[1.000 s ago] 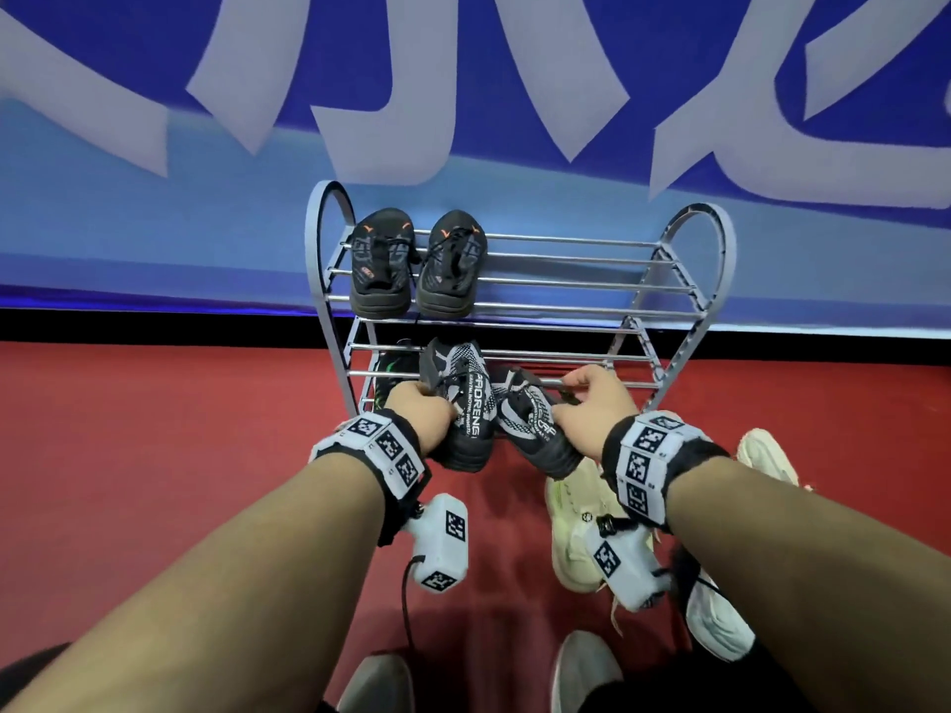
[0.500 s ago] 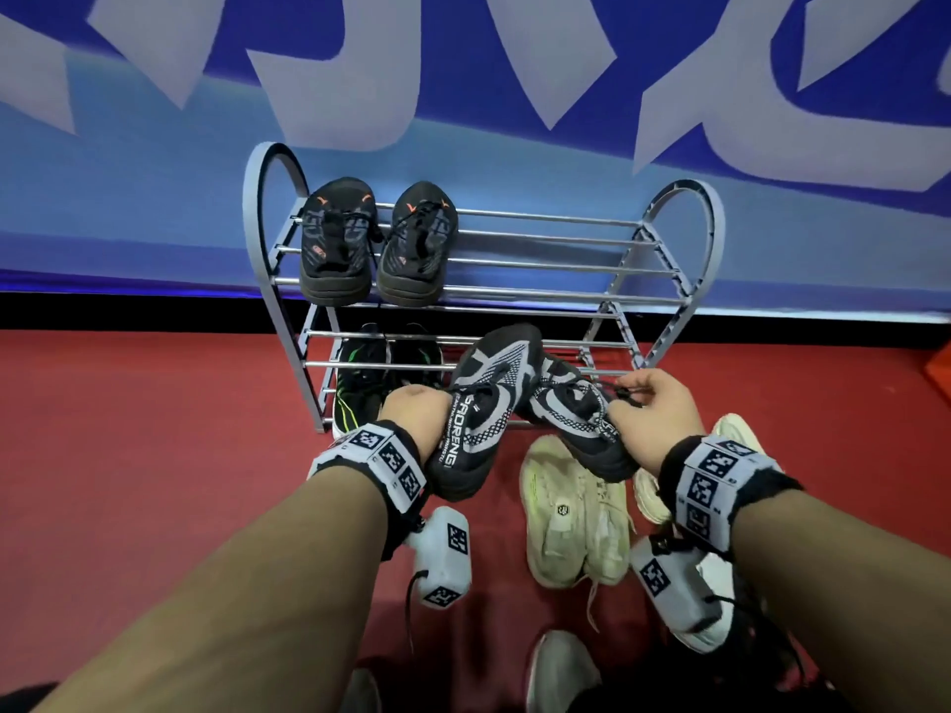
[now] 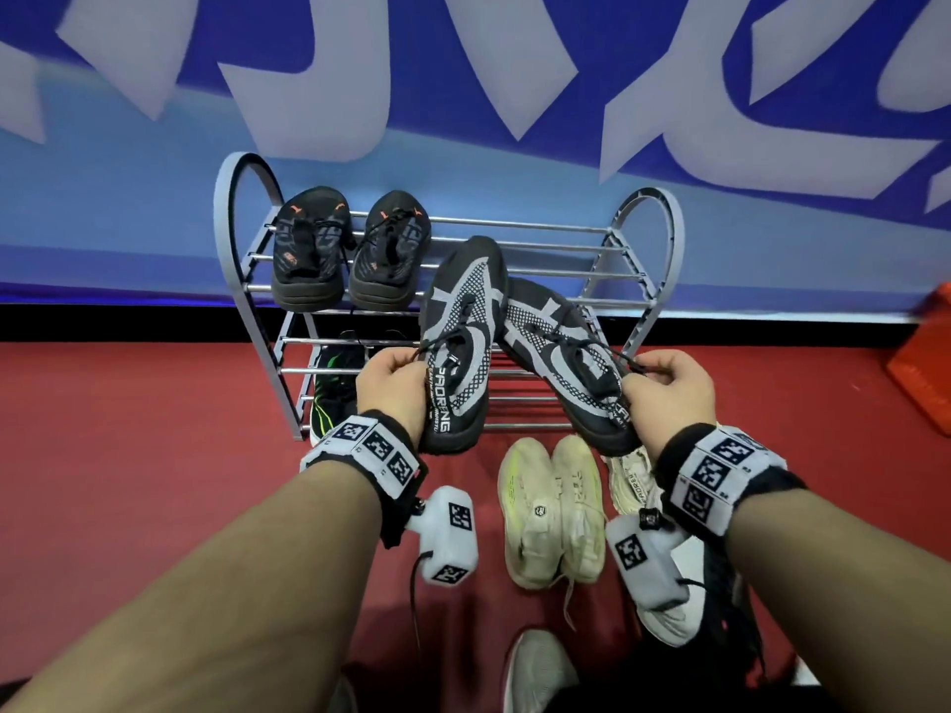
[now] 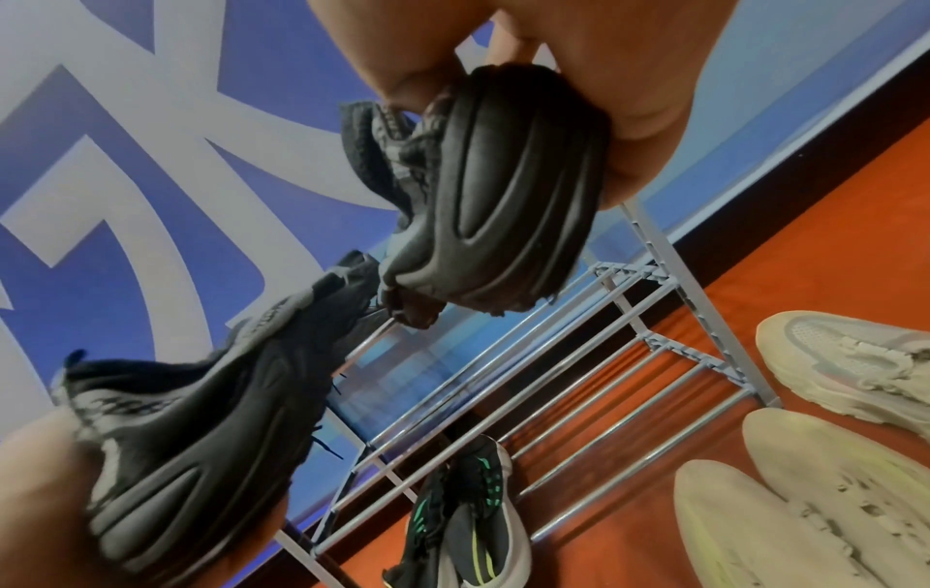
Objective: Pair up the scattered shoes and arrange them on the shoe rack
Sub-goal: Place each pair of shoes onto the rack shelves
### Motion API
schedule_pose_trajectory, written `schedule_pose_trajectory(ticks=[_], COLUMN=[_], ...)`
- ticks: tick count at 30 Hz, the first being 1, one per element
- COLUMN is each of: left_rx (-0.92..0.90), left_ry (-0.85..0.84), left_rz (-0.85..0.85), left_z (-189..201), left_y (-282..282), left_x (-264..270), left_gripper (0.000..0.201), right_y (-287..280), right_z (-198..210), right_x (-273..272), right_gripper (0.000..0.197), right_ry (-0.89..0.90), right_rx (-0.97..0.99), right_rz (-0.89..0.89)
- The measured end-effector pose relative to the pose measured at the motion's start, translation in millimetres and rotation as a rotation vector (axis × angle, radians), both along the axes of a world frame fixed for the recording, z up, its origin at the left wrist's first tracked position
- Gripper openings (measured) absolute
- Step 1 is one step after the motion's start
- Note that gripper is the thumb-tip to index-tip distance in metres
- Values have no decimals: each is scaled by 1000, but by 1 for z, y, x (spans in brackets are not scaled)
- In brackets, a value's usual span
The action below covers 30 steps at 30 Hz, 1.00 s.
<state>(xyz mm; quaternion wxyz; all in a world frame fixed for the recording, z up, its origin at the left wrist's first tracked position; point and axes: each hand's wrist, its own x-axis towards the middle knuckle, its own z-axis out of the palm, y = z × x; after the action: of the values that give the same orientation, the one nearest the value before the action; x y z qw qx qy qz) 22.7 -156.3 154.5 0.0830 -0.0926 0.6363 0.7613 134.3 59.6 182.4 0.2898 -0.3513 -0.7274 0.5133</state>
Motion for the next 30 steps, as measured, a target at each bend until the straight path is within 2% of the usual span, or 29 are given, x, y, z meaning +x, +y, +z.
schedule_pose_trajectory(ticks=[3, 6, 8, 14, 15, 17, 18, 19, 20, 21, 24, 27, 29, 30], left_rx=[67, 126, 159, 150, 173, 216, 241, 255, 242, 239, 222, 265, 257, 252], left_ry=[15, 15, 5, 5, -2, -42, -60, -62, -75, -93, -87, -117, -141, -156], left_rz=[0, -9, -4, 36, 46, 72, 77, 73, 65, 49, 22, 30, 20, 6], left_z=[5, 9, 6, 2, -1, -22, -36, -41, -37, -16, -8, -5, 2, 1], left_y=[8, 20, 27, 41, 44, 48, 50, 50, 47, 42, 39, 40, 38, 38], left_x=[-2, -9, -16, -31, -35, -53, -64, -69, -68, -54, -44, -39, -41, -45], left_gripper=[15, 44, 57, 47, 57, 93, 104, 108, 106, 100, 66, 86, 75, 68], right_y=[-3, -6, -4, 1, 1, 4, 7, 11, 9, 7, -2, -16, -22, -22], right_z=[1, 3, 9, 24, 23, 17, 10, 4, 3, 4, 4, 2, 0, -2], right_x=[-8, -17, -21, -40, -47, -59, -65, -70, -71, -73, -77, -83, -87, -90], right_gripper=[26, 27, 26, 29, 33, 35, 30, 24, 22, 23, 24, 20, 7, 10], right_ry=[30, 25, 23, 106, 85, 37, 22, 22, 7, -3, -13, 20, 26, 16], right_rx=[-19, -23, -33, -132, -166, -219, -238, -260, -271, -273, -317, -385, -408, -434], right_rz=[-21, -47, -84, -68, -42, 42, 67, 79, 74, 63, 125, 195, 234, 251])
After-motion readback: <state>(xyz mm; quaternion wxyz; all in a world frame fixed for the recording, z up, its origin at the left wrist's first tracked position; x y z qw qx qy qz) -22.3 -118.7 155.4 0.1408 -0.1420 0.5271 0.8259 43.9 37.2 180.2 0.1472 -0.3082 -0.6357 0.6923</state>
